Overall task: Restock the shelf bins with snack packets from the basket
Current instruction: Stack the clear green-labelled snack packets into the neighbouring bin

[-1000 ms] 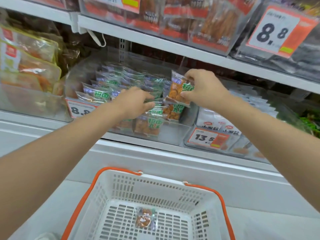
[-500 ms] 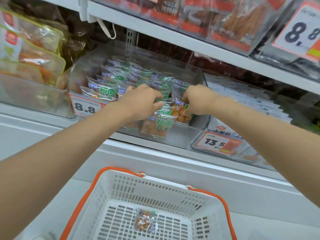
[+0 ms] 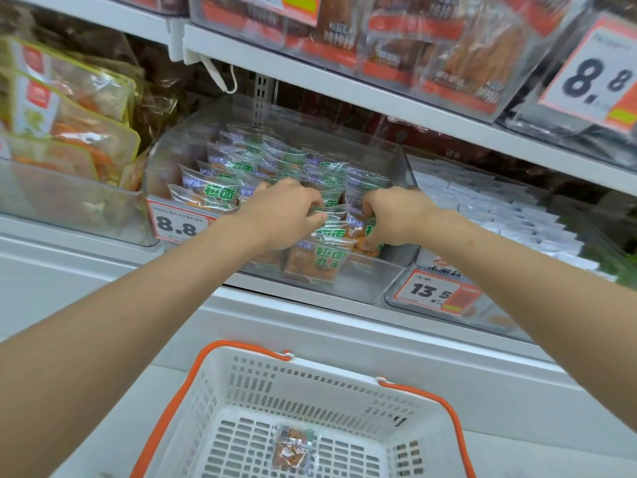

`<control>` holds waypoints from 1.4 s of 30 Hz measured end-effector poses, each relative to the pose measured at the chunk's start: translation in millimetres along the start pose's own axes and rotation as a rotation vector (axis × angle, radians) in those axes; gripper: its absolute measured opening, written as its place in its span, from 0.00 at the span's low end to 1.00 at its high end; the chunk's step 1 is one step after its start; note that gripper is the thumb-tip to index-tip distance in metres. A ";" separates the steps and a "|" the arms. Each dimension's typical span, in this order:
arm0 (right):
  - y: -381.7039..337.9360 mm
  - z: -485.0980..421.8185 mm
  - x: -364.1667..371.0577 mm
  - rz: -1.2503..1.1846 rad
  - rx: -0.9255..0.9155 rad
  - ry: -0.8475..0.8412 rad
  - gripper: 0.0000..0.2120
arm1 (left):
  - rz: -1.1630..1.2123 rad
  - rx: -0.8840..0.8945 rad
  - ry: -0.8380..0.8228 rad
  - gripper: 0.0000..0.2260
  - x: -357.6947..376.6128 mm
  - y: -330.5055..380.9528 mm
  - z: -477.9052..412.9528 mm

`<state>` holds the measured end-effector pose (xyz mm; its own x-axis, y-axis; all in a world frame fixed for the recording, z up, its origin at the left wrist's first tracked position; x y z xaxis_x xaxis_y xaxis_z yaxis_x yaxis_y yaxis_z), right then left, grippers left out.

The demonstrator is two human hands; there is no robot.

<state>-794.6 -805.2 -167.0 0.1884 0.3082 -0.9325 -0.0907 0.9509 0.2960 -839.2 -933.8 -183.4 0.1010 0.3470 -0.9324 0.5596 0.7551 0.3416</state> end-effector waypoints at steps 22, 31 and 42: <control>-100.0 141.3 122.5 -0.775 0.120 0.344 0.07 | 0.198 -0.221 -0.073 0.07 60.3 29.9 116.0; -210.8 162.2 367.8 -0.887 -0.058 -0.548 0.19 | -0.088 -0.234 -0.659 0.05 232.7 -5.5 181.8; -276.9 176.3 472.1 -0.944 0.018 -0.596 0.18 | -0.198 -0.271 -0.817 0.11 268.3 -34.8 197.9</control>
<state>-508.1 -917.9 -652.7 0.6137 -0.5780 -0.5379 0.3494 0.8097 -0.4715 -668.8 -977.1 -468.8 0.6370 -0.2319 -0.7352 0.4255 0.9010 0.0845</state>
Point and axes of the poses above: each hand's wrist, its own z-axis away from the middle knuckle, its own x-axis out of the palm, y = z × x, the point moved 9 cm from there along -z, towards the middle knuckle, and after that the axes turned 14 degrees about -x, right-handed, at the moved point
